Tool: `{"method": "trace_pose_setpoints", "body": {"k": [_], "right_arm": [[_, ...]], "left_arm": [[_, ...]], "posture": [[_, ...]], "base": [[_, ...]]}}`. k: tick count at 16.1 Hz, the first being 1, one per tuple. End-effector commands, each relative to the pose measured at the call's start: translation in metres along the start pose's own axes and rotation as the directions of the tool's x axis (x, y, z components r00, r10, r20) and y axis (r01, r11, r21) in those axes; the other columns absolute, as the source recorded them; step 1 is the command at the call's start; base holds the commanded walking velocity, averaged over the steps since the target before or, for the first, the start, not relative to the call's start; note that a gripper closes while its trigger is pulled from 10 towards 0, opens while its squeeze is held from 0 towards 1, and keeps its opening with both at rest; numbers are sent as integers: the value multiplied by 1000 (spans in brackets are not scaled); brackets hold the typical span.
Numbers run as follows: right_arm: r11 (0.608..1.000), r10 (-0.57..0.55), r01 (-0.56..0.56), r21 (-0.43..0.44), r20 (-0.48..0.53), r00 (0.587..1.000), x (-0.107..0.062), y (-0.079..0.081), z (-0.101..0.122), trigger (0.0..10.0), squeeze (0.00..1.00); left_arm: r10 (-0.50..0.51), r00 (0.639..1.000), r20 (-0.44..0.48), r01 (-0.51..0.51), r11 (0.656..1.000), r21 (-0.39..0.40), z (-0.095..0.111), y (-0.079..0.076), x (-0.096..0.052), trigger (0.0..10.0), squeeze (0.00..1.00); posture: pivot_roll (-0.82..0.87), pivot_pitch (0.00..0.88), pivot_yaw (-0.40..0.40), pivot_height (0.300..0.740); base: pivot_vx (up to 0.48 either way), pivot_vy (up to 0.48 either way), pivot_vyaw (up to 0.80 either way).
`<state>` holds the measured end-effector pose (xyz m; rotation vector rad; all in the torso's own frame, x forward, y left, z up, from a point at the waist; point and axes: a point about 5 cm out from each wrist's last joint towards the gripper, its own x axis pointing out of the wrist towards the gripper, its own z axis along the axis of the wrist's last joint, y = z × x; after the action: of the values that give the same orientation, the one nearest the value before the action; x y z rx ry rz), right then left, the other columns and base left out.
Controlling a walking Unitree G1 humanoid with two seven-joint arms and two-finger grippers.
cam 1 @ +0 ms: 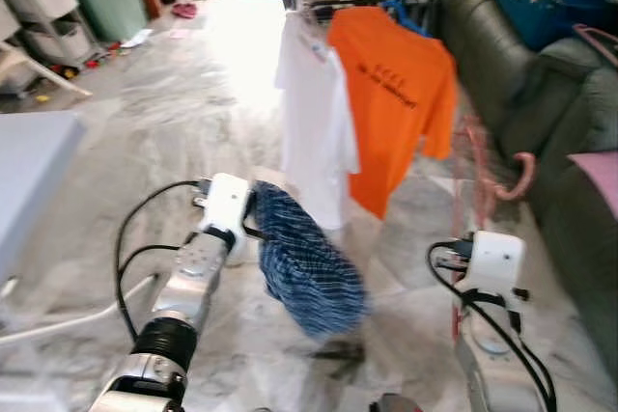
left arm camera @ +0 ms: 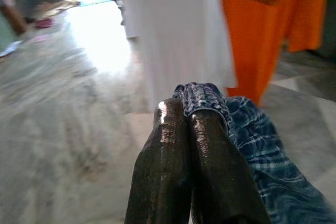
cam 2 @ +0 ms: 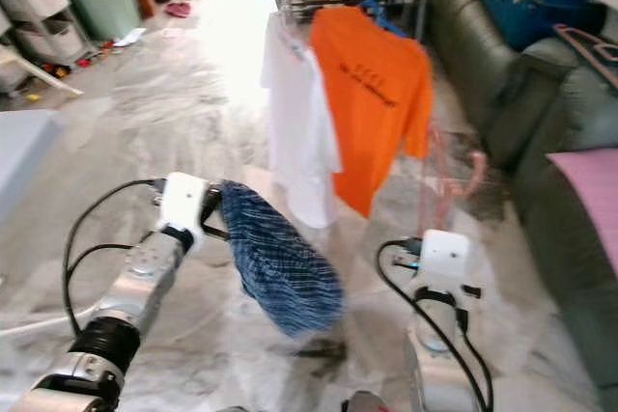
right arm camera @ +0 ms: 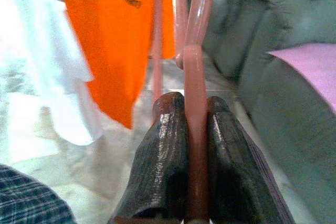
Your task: Hang hanger
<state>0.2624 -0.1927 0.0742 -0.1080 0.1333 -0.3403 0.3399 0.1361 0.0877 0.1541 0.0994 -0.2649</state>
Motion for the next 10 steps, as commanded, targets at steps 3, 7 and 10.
{"method": "trace_pose_setpoints", "body": {"k": [3,7,10], "right_arm": [[1000,-11,11,-1,10,1000,-2,-3,2,10000,0],[1000,10,-10,-14,-15,1000,-8,2,-4,10000,0],[999,27,-28,-22,-31,999,-11,4,-7,10000,0]], "left_arm": [[-33,999,8,33,999,5,0,-10,-1,10000,0],[-65,998,1,65,998,18,-3,-20,-4,10000,0],[-83,997,1,83,996,23,-2,-24,-4,10000,0]], "posture": [[-180,196,91,740],[-174,216,90,740],[-176,227,91,740]], "base": [[0,267,0],[0,0,0],[0,0,0]]}}
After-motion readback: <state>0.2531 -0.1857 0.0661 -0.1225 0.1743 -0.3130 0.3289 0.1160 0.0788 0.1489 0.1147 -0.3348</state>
